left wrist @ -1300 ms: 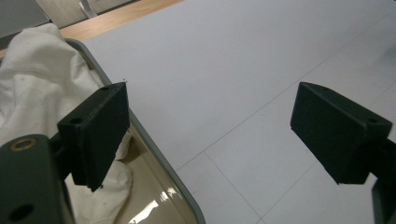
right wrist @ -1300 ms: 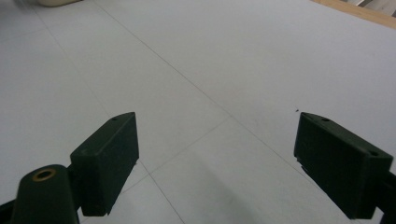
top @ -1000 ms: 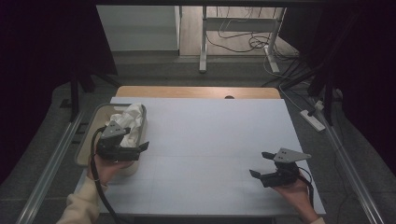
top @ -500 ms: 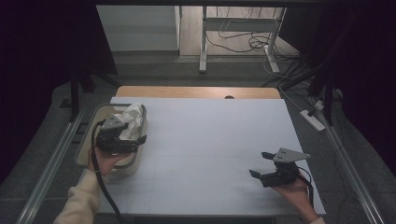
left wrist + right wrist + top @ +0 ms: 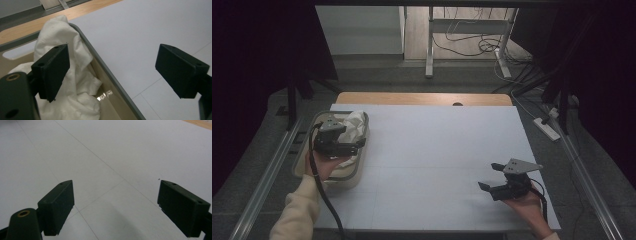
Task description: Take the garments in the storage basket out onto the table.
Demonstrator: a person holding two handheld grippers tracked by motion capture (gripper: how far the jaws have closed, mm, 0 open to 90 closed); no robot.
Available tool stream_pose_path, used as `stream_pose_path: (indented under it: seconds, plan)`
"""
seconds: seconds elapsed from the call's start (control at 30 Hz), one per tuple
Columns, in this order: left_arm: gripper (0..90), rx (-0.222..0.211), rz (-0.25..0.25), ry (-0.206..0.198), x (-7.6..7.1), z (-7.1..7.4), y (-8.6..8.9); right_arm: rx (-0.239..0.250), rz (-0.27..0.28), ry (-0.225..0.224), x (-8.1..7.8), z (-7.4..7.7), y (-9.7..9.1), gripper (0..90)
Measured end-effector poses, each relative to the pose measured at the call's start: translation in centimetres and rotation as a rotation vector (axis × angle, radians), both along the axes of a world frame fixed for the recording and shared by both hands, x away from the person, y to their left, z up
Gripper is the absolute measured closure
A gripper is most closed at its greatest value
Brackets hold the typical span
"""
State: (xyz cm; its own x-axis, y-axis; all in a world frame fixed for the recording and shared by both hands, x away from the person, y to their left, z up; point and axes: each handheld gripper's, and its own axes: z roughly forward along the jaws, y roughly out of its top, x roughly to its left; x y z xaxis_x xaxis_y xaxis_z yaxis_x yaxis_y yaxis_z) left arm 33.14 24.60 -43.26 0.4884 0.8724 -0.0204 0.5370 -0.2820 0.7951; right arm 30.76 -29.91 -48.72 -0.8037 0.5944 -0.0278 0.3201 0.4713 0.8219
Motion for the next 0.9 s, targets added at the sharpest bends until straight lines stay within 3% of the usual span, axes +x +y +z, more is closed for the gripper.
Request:
stream_pose_path:
  seconds: [0.27, 0.9]
  plan:
    - [13.1, 0.034, 0.033, 0.01, 1.2, -0.3, 0.7, -0.002, 0.005, -0.002, 0.0, 0.0, 0.1, 13.8]
    - [13.2, 0.035, 0.093, 0.052, 4.1, -1.4, 2.7, -0.014, 0.008, 0.01, 0.3, -0.3, 0.3, 13.8]
